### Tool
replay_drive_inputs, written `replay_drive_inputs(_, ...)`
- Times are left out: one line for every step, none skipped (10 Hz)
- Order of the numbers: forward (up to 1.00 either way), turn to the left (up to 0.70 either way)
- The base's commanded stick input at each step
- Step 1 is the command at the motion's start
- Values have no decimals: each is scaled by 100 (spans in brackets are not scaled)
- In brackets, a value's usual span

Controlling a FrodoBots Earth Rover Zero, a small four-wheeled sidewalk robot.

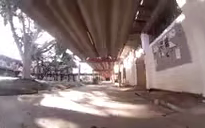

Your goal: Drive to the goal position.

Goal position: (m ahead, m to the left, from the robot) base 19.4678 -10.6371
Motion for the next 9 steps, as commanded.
replay_drive_inputs(70, 0)
replay_drive_inputs(70, 0)
replay_drive_inputs(70, 0)
replay_drive_inputs(70, 0)
replay_drive_inputs(70, 0)
replay_drive_inputs(70, 0)
replay_drive_inputs(70, 0)
replay_drive_inputs(70, 0)
replay_drive_inputs(70, 0)
